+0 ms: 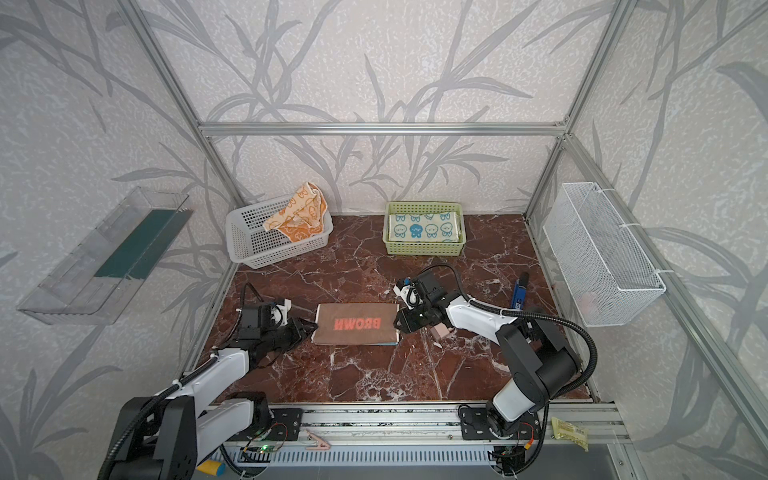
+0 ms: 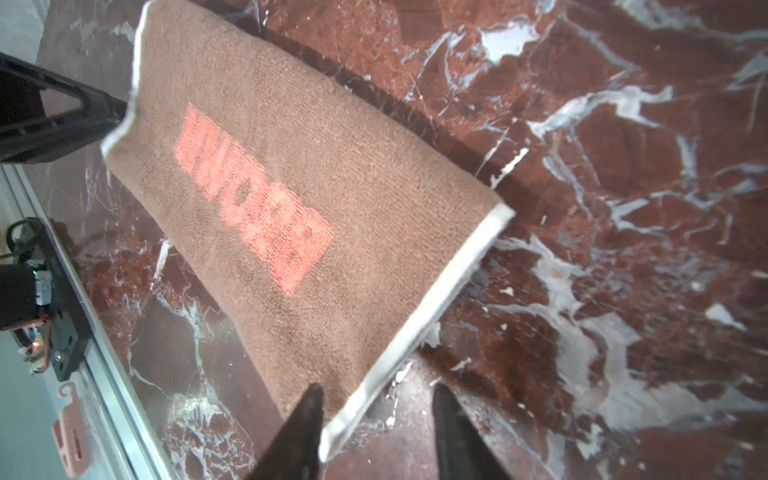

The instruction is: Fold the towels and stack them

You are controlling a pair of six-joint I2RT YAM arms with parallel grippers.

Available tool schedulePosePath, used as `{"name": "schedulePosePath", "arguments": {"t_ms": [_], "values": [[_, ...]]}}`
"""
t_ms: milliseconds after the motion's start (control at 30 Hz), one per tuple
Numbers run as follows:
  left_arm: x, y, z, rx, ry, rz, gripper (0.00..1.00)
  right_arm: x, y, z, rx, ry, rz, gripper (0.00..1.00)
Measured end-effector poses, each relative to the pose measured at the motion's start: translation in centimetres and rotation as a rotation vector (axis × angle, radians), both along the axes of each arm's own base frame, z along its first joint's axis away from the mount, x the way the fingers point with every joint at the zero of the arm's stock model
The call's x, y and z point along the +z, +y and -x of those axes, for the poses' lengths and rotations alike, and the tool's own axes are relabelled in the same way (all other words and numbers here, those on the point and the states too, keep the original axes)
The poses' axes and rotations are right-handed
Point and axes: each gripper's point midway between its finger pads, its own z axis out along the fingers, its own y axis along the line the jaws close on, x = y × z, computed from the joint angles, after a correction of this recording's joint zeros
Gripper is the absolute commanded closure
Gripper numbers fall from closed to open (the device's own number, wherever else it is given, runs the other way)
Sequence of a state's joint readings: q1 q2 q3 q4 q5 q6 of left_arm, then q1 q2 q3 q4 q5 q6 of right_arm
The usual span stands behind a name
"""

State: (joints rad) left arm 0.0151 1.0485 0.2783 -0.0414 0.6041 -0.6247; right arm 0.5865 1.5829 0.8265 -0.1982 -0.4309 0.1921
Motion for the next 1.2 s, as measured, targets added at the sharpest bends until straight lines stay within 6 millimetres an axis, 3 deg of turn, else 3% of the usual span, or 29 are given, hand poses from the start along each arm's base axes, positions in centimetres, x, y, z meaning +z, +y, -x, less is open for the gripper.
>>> {"name": "schedulePosePath", "arguments": {"t_ms": [133, 300, 433, 600, 733, 867, 933, 1100, 1200], "values": [[1.4, 0.9, -0.1, 0.032, -0.062, -0.054, 0.56, 1.3, -0.4, 0.2, -0.029, -0.012, -0.011, 0.4], [3.6, 1.7, -0.6, 0.07, -0.155, -0.092, 0.68, 3.8, -1.5, -0.3, -0.14, -0.04, -0.015, 0.39], [4.4, 1.4, -1.0, 0.054, -0.15, -0.102, 0.71, 1.9, -1.6, -0.4, -0.235, 0.083, 0.013, 0.38], [5.1, -2.1, -1.5, -0.081, -0.135, -0.117, 0.71, -1.7, 0.0, 0.5, -0.275, 0.237, 0.087, 0.38], [3.6, -4.9, -1.4, -0.179, -0.082, -0.082, 0.71, -2.5, 1.5, 0.9, -0.308, 0.292, 0.089, 0.38], [1.7, -5.8, -1.1, -0.204, -0.017, -0.054, 0.71, -2.6, 2.9, 0.3, -0.345, 0.316, 0.067, 0.4], [1.1, -6.0, -0.9, -0.211, -0.005, -0.046, 0.71, -2.6, 3.8, -0.3, -0.359, 0.33, 0.052, 0.48], [0.9, -5.9, -1.0, -0.209, -0.006, -0.049, 0.66, -3.4, 5.4, -1.4, -0.37, 0.351, 0.045, 0.96], [0.5, -5.7, -1.7, -0.186, -0.008, -0.06, 0.66, -3.4, 5.5, -1.6, -0.368, 0.351, 0.067, 1.0]]}}
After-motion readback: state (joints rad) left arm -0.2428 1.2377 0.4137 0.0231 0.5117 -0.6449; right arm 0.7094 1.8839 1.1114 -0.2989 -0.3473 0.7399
